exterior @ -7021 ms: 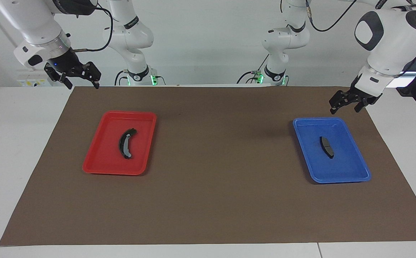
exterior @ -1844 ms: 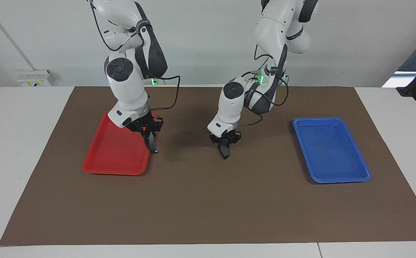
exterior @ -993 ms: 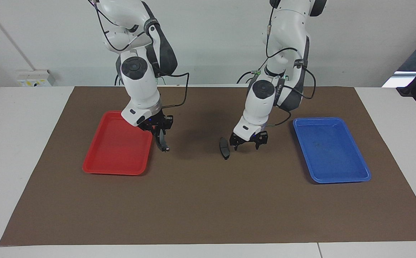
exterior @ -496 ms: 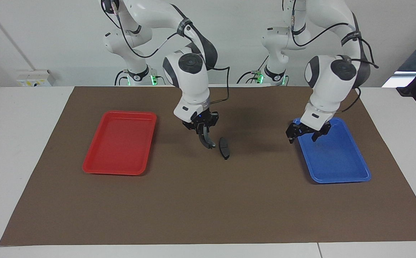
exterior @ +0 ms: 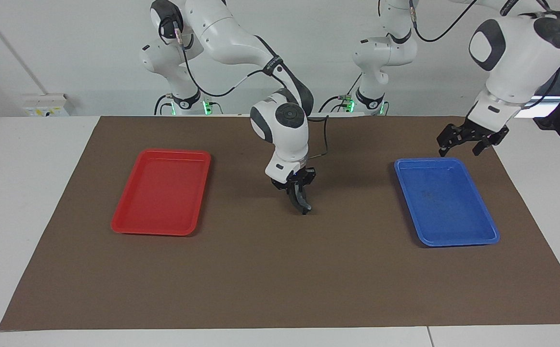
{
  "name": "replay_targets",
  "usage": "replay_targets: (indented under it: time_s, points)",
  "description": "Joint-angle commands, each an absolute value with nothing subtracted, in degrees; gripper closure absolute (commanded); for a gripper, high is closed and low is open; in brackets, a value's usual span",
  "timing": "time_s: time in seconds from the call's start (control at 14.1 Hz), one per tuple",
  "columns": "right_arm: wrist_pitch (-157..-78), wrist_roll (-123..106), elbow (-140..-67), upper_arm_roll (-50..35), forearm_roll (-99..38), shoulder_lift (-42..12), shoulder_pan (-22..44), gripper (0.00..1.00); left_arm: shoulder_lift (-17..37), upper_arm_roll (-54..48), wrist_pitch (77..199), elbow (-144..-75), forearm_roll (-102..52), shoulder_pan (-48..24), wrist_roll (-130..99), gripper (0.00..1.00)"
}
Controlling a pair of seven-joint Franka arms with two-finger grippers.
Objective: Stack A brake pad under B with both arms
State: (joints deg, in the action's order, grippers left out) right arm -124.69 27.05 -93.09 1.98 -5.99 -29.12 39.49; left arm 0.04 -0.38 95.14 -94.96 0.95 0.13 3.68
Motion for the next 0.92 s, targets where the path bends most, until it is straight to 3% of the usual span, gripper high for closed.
replay_targets:
  time_s: [0.0, 0.14, 0.85]
  points:
    - [-126.5, 27.1, -92.9, 2.1, -6.2, -28.8, 39.4, 1.00, 1.6, -1.0, 89.7, -89.7, 0.5, 0.8, 4.3, 0.00]
    - [-130.5, 27.0, -95.6, 2.1, -6.2, -28.7, 39.5, 1.00, 1.2, -1.1, 89.6, -90.3, 0.2, 1.0, 3.3, 0.00]
    - [-132.7, 26.1, -97.0, 2.1, -6.2, -29.4, 40.0, 0.99, 0.5, -1.1, 89.9, -91.9, 0.3, 1.0, 3.3, 0.00]
